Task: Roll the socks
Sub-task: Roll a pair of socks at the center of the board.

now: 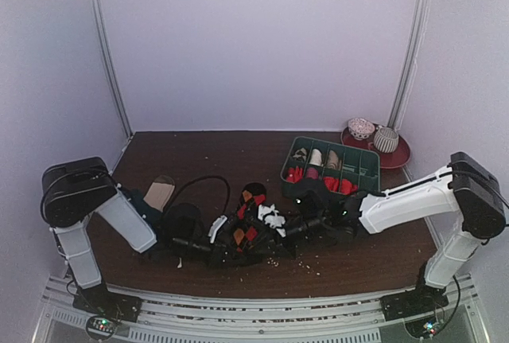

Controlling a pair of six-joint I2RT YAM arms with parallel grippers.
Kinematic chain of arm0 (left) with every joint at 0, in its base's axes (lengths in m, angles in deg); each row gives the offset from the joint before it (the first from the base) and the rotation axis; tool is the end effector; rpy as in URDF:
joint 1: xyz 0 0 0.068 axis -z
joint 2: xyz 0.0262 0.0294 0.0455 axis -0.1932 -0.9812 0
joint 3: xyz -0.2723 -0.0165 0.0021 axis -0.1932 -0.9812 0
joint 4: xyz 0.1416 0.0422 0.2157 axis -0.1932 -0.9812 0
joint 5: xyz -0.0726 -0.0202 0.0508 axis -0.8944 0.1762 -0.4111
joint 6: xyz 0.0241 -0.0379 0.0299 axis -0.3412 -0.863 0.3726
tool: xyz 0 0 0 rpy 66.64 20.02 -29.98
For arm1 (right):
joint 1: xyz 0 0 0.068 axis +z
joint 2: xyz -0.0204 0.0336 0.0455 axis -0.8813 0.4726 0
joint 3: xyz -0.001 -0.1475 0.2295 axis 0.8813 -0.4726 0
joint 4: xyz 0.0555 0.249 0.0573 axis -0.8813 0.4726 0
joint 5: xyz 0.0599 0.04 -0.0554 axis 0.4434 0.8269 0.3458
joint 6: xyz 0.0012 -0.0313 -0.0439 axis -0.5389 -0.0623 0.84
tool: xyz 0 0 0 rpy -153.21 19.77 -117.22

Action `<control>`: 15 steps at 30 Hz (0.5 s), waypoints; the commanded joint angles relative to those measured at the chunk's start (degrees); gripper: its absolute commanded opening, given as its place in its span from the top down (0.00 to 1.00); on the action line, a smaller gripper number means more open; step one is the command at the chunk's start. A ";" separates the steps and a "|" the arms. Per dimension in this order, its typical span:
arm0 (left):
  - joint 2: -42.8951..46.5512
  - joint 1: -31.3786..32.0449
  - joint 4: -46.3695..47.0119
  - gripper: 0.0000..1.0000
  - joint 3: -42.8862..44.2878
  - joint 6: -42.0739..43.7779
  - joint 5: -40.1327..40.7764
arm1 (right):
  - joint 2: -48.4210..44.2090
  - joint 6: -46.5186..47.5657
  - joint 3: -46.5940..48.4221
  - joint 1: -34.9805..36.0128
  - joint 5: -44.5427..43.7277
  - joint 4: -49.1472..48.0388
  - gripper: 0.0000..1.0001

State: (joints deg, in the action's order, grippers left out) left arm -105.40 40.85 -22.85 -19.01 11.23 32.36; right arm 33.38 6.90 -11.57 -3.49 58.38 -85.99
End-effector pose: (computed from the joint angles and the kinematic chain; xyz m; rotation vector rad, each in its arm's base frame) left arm 0.1589 -0.2352 0.0812 0.7133 2.3439 -1.4386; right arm 0.1642 0.3016 0.1938 -1.4801 1.6020 1.0986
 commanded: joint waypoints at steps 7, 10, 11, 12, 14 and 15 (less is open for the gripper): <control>-6.14 -1.54 -15.95 1.00 -0.98 -3.48 -1.51 | 6.94 11.39 0.67 4.33 -9.66 1.79 0.78; -6.41 -1.54 -16.51 1.00 -0.71 -3.17 -1.60 | 7.86 12.24 0.57 4.54 -12.92 1.62 0.78; -6.45 -1.52 -16.58 1.00 -0.71 -3.14 -1.63 | 7.97 12.33 0.35 4.58 -13.78 1.02 0.79; -6.46 -1.51 -16.71 1.00 -0.63 -3.00 -1.71 | 8.18 12.42 0.07 4.64 -14.45 0.28 0.79; -6.60 -1.54 -16.96 1.00 -0.49 -2.83 -1.86 | 8.86 12.70 0.06 4.58 -14.92 -0.58 0.79; -6.63 -1.54 -17.05 1.00 -0.45 -2.72 -1.90 | 9.52 12.85 0.34 4.57 -14.88 -0.51 0.79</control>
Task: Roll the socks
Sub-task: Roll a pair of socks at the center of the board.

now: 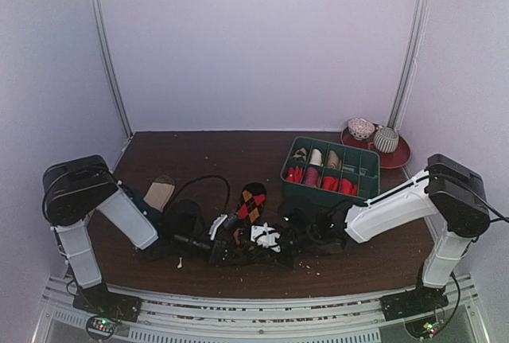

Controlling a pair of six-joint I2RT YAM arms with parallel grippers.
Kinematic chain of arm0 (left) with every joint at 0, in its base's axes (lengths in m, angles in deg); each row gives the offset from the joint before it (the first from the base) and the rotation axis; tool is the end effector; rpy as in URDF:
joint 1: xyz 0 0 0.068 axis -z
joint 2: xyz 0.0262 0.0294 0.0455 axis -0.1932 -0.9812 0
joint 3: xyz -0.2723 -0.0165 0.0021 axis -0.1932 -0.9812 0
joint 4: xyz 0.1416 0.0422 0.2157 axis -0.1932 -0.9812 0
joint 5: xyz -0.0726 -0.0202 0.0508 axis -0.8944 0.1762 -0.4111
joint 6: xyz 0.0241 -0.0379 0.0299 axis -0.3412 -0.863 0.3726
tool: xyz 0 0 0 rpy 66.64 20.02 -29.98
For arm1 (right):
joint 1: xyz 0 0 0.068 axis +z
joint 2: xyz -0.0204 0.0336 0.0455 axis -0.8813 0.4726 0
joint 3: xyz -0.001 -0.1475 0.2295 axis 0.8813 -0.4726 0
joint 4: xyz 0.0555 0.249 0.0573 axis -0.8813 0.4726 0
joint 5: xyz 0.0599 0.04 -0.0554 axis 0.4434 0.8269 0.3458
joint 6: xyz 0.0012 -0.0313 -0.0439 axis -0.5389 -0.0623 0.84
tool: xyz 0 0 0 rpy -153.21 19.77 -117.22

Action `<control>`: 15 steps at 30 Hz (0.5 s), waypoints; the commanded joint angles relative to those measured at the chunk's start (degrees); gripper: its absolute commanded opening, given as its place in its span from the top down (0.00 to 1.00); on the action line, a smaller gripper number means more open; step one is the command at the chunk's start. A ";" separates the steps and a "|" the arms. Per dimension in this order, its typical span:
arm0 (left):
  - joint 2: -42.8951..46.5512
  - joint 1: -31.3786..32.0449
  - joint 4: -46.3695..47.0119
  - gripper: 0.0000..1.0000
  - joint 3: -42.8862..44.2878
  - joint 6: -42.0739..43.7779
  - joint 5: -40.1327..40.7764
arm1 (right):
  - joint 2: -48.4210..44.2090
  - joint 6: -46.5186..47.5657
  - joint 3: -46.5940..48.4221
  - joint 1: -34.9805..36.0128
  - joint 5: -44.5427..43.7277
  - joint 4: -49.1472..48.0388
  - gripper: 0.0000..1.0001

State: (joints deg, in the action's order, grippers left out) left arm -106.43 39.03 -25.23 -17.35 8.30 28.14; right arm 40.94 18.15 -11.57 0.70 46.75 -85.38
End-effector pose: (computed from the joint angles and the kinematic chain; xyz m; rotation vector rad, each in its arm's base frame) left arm 0.1672 -0.2345 0.0793 0.6655 2.4151 -1.5082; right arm 0.1520 0.3184 0.1478 -1.6453 1.5916 0.7998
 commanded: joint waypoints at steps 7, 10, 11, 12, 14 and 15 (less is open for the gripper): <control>-5.46 0.21 -15.38 1.00 -1.93 0.70 2.16 | 7.83 0.77 3.57 0.43 -1.32 1.64 0.81; -4.42 0.19 -15.36 1.00 -1.66 1.52 2.80 | 9.77 -1.21 4.45 0.37 -1.56 4.45 0.93; -3.67 0.19 -16.14 0.95 -1.33 2.34 3.41 | 10.07 -2.30 4.61 0.32 -1.56 5.16 0.96; -2.52 0.19 -16.98 0.82 -0.99 3.41 4.29 | 10.34 -3.44 4.85 0.22 -0.97 6.28 0.99; 1.76 0.19 -19.37 0.69 -0.55 6.69 6.94 | 10.27 -5.86 4.68 -0.56 1.67 8.03 1.00; 4.13 0.20 -20.83 0.63 -0.35 8.43 8.58 | 10.01 -7.31 4.36 -1.11 3.46 8.63 1.00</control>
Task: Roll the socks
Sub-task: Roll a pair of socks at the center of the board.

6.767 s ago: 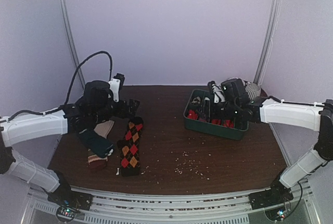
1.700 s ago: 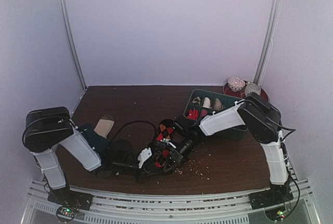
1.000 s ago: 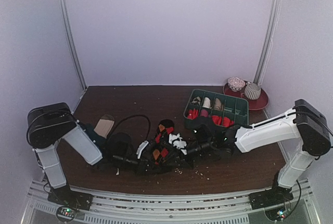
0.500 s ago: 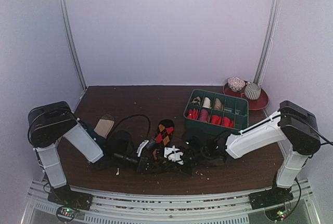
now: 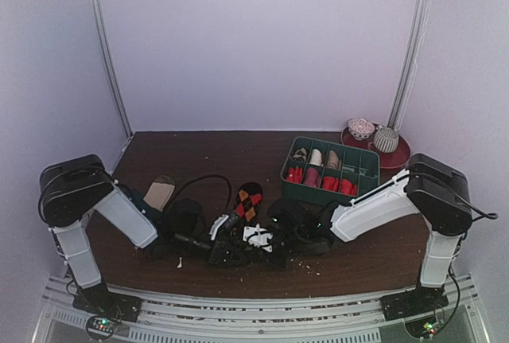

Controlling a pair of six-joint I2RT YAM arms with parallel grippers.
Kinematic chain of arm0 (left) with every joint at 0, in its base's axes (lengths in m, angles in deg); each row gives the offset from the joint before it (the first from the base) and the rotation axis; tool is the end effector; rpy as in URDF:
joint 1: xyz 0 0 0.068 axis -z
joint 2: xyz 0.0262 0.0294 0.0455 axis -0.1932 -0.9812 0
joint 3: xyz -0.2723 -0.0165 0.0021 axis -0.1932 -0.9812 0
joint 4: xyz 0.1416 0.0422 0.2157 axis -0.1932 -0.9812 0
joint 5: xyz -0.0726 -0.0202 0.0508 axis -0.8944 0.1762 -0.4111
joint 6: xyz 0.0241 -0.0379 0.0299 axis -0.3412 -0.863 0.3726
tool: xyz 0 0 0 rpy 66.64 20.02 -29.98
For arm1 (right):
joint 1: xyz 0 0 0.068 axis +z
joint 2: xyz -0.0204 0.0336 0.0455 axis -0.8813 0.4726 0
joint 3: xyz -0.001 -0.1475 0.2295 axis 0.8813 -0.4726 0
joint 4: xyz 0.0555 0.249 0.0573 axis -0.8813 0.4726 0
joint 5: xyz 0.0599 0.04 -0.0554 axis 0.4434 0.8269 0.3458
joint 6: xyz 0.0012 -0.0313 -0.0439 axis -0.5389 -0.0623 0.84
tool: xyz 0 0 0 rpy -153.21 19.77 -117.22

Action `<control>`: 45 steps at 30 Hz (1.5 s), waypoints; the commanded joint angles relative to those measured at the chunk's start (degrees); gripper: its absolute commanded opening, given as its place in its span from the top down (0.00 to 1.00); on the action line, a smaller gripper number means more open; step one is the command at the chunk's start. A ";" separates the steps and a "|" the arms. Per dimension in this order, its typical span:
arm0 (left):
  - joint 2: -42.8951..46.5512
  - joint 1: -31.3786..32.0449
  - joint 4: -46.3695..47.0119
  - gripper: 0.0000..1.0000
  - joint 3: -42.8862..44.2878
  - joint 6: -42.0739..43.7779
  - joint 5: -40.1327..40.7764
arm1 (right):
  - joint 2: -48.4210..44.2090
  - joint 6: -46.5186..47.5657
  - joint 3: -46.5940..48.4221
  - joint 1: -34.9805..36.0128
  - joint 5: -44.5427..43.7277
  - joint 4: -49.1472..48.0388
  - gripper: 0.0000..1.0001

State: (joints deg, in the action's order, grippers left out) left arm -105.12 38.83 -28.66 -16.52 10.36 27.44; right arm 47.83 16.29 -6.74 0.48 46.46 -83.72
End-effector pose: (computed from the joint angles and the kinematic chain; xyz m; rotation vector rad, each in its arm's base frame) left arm 0.1685 -0.2350 0.0834 0.7047 2.4162 -1.4968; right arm 0.1629 0.3359 0.1274 -1.6521 1.6849 0.7968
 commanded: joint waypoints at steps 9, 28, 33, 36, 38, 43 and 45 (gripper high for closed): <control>29.79 0.69 -23.78 0.36 -7.07 19.14 26.44 | 6.61 -19.45 9.11 -5.94 21.30 29.85 1.00; 14.28 11.64 11.49 0.33 -9.45 32.15 26.59 | 20.63 -32.34 16.22 -11.53 37.63 35.68 1.00; 9.75 11.64 13.74 0.38 -8.05 30.76 24.44 | 20.62 -31.93 16.22 -11.96 37.78 35.34 1.00; 7.77 11.64 11.46 0.52 -6.58 30.04 23.89 | 20.94 -31.83 16.88 -12.08 37.80 35.33 1.00; 6.69 11.64 10.73 0.65 -6.20 29.24 23.33 | 21.11 -31.69 17.29 -12.07 37.74 35.34 1.00; 3.41 11.64 6.77 0.99 -4.68 26.20 23.54 | 20.93 -30.25 18.07 -12.07 37.32 36.09 1.00; 2.20 11.59 3.81 1.00 -3.86 24.25 23.87 | 20.29 -29.30 18.50 -12.08 36.57 36.56 1.00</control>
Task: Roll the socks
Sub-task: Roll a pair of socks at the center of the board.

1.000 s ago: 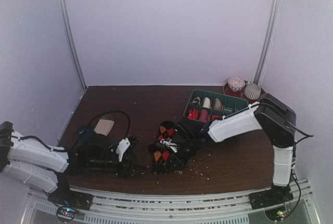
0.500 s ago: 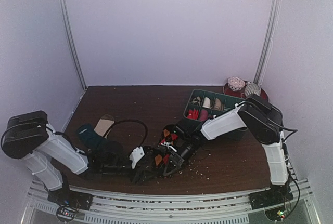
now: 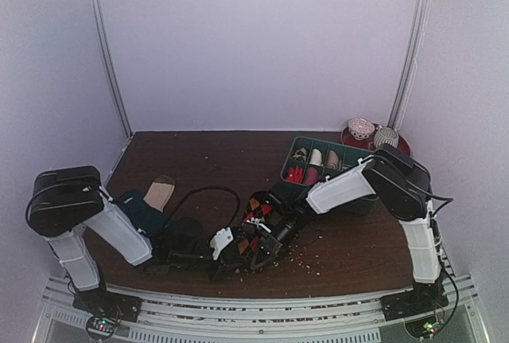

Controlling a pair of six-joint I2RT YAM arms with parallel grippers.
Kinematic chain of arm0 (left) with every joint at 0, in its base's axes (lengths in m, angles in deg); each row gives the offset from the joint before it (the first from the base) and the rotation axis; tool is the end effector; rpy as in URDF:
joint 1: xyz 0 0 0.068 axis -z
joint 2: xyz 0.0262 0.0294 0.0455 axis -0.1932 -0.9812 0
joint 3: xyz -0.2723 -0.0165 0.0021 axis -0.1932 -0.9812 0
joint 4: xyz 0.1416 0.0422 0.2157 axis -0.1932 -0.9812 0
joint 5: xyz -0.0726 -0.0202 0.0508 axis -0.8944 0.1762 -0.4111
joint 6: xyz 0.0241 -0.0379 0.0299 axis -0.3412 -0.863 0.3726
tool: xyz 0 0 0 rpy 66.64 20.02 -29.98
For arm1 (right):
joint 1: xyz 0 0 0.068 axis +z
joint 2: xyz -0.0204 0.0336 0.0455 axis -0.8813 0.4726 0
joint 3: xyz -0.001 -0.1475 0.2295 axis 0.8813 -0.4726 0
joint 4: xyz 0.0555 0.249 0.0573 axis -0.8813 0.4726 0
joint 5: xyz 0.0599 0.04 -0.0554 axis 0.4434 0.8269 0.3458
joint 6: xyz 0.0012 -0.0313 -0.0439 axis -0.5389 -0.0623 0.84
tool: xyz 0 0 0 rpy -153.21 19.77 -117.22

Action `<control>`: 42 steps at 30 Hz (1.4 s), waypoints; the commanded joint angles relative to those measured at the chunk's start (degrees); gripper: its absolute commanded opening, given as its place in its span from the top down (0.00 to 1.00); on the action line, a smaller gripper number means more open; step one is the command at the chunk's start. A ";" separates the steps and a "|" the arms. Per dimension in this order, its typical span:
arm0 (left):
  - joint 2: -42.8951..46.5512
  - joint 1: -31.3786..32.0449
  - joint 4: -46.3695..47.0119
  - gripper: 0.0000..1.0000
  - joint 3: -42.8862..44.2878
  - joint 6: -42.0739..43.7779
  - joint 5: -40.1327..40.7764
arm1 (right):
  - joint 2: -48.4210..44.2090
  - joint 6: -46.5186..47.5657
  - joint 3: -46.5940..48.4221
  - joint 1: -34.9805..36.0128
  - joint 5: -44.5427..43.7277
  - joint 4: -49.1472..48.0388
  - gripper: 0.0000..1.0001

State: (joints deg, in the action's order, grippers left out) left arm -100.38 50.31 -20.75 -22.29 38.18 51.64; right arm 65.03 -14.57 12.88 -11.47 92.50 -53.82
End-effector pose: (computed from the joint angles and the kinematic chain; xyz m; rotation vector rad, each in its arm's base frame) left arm 0.1239 -0.2461 0.0934 1.1144 1.9273 -0.9846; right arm 0.2316 0.3300 0.0878 1.0298 -2.1529 -1.5485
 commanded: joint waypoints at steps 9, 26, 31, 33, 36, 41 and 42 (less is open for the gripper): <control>-4.42 -0.69 -20.62 1.00 3.04 -16.85 3.67 | -17.34 3.45 -7.80 0.19 -23.94 -8.72 0.77; -8.57 -4.67 -21.62 1.00 1.91 -25.58 -6.59 | -28.76 34.58 -27.45 15.22 -51.21 -33.20 0.68; -9.08 -4.84 -21.70 1.00 2.04 -25.26 -7.15 | -26.50 36.71 -26.85 16.11 -53.16 -33.14 0.68; -9.43 -4.85 -21.70 1.00 2.17 -25.15 -7.52 | -25.88 37.56 -26.81 16.17 -53.21 -33.42 0.68; -9.64 -4.94 -22.22 1.00 2.31 -24.87 -7.89 | -23.67 38.63 -25.64 16.20 -53.66 -31.92 0.68; -9.32 -5.02 -22.20 1.00 1.85 -24.27 -8.76 | -20.79 38.46 -26.48 16.12 -56.49 -33.16 0.68; -9.29 -5.08 -22.17 1.00 1.76 -24.12 -9.10 | -20.06 38.42 -26.52 16.12 -56.87 -33.40 0.68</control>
State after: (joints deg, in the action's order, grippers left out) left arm -105.14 45.02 -24.92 -17.22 13.24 41.76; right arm 42.89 23.09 -13.37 4.37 38.92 -86.51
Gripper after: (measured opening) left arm 0.009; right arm 0.320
